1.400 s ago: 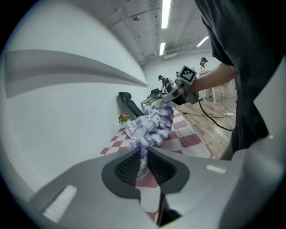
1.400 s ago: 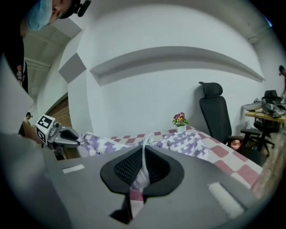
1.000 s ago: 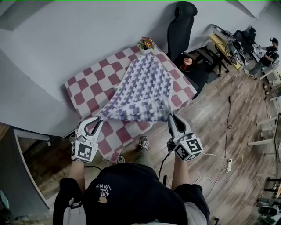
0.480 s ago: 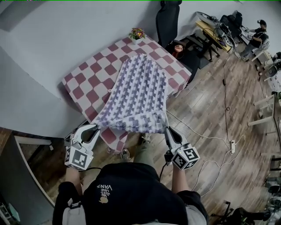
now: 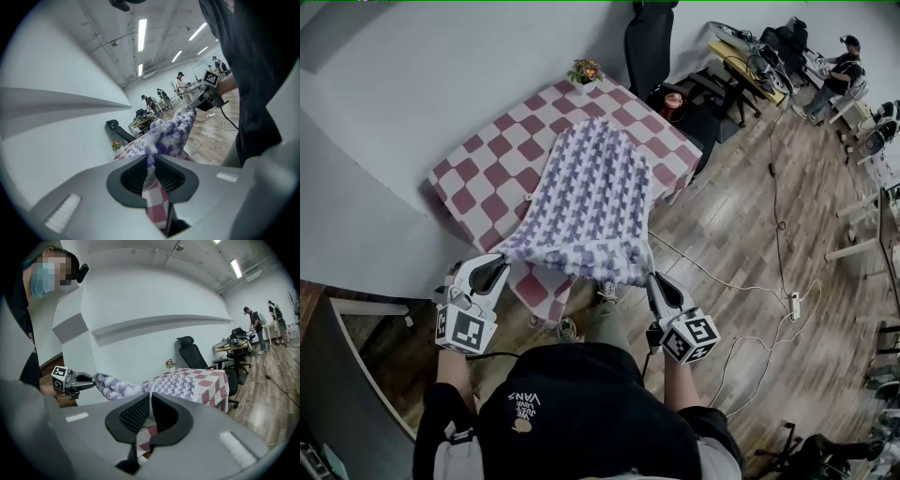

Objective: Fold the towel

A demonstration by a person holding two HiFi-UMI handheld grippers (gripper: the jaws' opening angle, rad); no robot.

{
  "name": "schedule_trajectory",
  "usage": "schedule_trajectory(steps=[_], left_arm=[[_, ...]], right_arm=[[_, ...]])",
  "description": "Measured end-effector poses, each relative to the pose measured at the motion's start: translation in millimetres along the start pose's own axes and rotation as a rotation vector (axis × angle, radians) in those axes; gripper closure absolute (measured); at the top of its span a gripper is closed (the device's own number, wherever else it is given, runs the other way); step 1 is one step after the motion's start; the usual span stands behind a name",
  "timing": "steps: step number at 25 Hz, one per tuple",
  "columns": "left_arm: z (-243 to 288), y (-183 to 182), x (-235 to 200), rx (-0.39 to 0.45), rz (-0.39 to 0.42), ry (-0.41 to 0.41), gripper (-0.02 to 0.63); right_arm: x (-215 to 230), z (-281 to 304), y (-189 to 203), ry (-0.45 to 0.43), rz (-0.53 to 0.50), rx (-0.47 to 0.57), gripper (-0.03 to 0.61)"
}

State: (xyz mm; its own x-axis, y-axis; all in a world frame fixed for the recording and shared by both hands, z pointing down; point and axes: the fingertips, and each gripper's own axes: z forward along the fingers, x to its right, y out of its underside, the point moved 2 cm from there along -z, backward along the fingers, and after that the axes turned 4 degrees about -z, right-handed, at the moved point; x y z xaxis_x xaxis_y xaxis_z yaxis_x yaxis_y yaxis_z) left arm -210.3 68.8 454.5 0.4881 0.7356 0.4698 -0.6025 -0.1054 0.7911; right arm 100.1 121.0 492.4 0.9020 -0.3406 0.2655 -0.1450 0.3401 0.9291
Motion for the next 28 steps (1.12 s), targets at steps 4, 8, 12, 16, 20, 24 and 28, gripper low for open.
schedule_trajectory(steps=[4, 8, 12, 16, 20, 24, 28], left_arm=[[28.8, -14.8, -25.5, 0.018, 0.054, -0.02, 0.565], [66.3, -34.9, -57.5, 0.02, 0.123, -0.053, 0.565], [110.8, -63.5, -95.2, 0.045, 0.159, -0.096, 0.565], [169.5, -79.0, -128.0, 0.058, 0.168, -0.127, 0.565], [231.4, -73.4, -151.0, 0.026, 0.156, -0.16, 0.565], [284.3, -64.8, -167.2, -0.005, 0.139, -0.205, 0.565], [329.9, -53.5, -183.6, -0.03, 0.127, -0.26, 0.565]], right_arm=[[14.4, 13.8, -11.6, 0.039, -0.025, 0.032, 0.558], [36.2, 38.8, -30.8, 0.06, -0.045, 0.06, 0.56], [69.1, 67.5, -62.7, 0.073, -0.068, 0.099, 0.558], [112.0, 103.6, -89.8, 0.087, -0.092, 0.113, 0.56], [154.7, 146.1, -101.7, 0.102, -0.103, 0.104, 0.56], [193.8, 184.6, -104.6, 0.114, -0.105, 0.079, 0.559], [226.6, 222.6, -105.0, 0.129, -0.1, 0.056, 0.56]])
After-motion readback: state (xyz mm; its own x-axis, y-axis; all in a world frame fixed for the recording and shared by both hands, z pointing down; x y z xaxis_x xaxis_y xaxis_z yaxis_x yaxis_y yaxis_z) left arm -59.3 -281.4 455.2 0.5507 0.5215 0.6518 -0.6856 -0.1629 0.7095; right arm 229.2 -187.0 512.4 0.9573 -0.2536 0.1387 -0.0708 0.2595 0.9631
